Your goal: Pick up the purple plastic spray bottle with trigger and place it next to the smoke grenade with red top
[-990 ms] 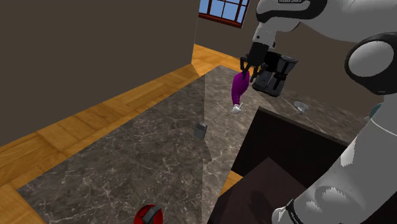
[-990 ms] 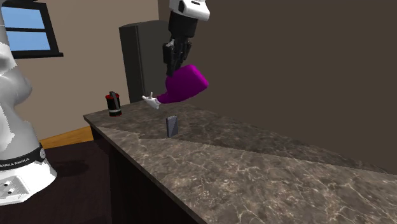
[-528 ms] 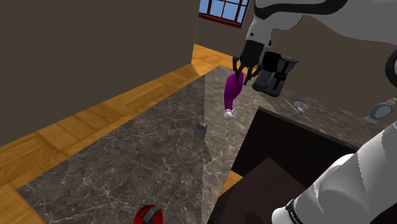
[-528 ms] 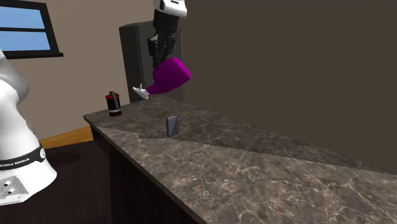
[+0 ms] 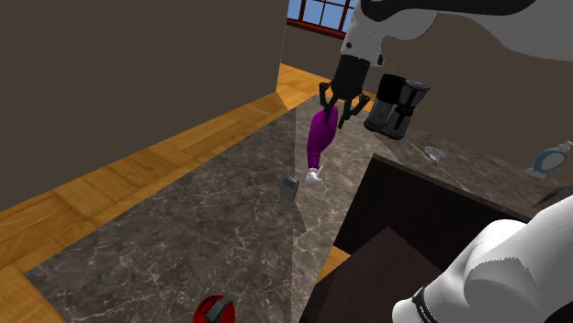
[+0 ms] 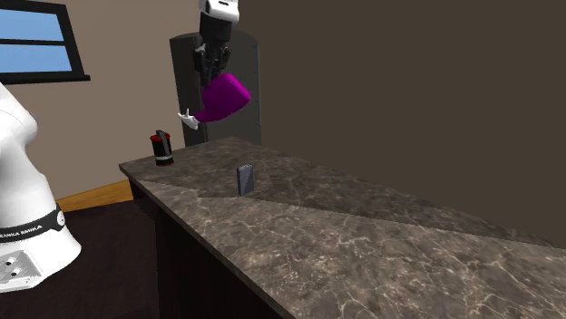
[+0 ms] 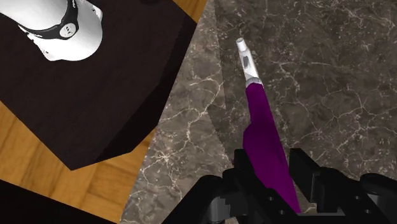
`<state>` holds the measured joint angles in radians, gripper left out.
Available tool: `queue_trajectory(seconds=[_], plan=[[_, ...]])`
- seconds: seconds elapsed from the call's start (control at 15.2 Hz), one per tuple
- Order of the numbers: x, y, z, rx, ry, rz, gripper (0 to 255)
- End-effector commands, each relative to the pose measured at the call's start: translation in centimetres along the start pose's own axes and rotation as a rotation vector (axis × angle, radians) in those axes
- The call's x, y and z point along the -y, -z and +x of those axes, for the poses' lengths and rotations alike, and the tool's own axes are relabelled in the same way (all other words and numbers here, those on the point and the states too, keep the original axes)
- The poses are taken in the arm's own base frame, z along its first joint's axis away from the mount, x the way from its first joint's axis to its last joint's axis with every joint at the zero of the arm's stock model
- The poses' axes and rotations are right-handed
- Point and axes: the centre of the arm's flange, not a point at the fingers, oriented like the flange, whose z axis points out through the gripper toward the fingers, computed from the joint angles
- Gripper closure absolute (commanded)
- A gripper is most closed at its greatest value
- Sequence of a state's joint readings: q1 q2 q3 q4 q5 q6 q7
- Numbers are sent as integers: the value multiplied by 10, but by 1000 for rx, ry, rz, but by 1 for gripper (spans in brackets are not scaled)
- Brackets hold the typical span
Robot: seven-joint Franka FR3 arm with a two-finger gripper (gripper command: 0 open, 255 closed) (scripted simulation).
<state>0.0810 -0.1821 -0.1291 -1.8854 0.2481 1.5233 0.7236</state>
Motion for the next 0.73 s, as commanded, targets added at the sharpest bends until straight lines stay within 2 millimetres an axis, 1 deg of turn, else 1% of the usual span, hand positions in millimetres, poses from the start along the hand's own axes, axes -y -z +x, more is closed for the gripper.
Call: queue_trajectory(seconds=[0.0, 0.66], plan=[[12, -3, -20, 0, -2, 0, 255], [81, -25, -131, 0, -2, 0, 255]])
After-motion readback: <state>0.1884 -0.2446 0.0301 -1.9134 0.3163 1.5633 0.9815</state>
